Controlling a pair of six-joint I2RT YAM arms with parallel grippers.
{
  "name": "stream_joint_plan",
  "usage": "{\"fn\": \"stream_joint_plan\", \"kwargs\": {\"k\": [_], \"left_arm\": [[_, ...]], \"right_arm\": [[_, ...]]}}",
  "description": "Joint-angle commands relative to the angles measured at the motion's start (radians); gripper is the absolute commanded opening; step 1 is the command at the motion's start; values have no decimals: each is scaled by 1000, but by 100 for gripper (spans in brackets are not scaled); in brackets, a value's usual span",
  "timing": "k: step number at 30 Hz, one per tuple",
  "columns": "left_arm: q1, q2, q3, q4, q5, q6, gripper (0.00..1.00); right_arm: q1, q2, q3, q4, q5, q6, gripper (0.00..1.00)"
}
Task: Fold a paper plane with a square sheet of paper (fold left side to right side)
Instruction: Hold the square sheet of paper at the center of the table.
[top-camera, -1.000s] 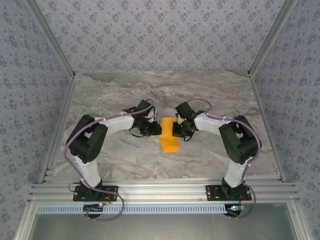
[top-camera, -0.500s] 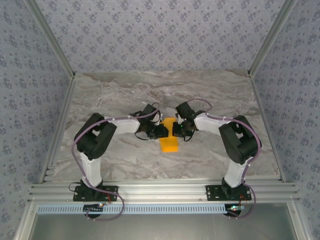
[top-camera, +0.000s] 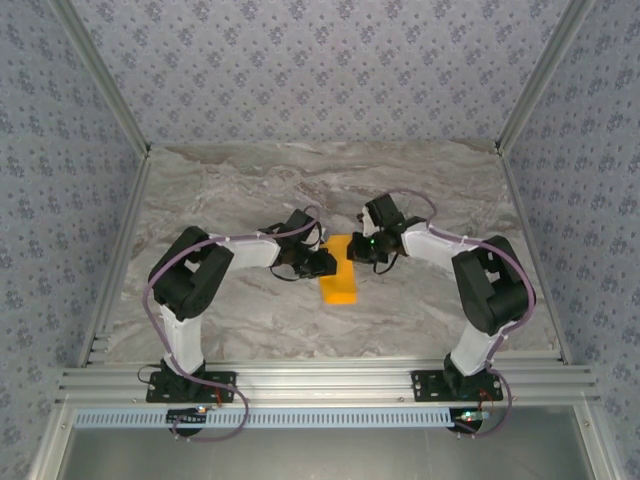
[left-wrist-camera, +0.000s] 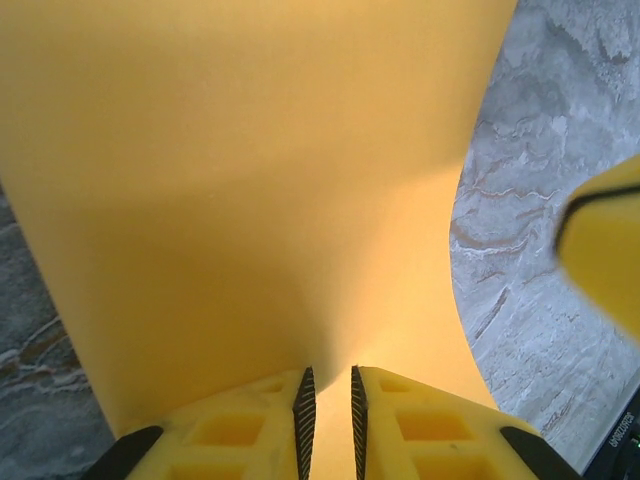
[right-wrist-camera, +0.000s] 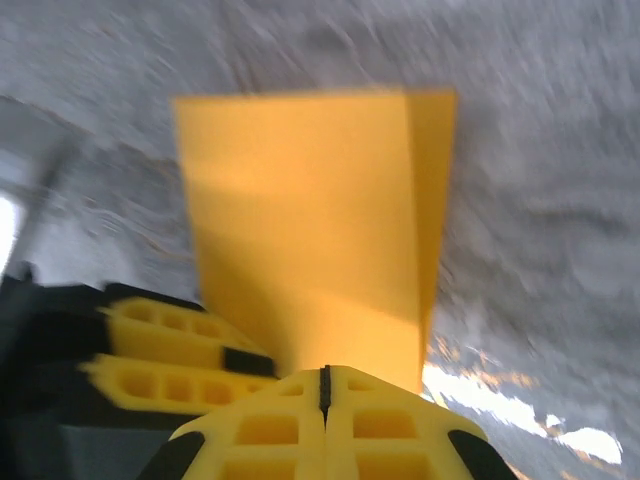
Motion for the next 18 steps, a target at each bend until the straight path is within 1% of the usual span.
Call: {"fn": "stream_joint_plan", "kwargs": {"k": [1, 9, 12, 18], "left_arm": [[-23, 29, -29, -64, -45, -1, 20], [-29, 31, -23, -70, -43, 8, 19], [-29, 23, -29, -72, -41, 18, 19], [-50, -14, -67, -80, -39, 49, 19]], "right_arm": [[2, 33, 67, 45, -76, -17, 6], [14, 193, 154, 70, -96, 20, 6], [20, 242, 197, 23, -69, 21, 6], [13, 300, 196, -63, -9, 59, 5]]}}
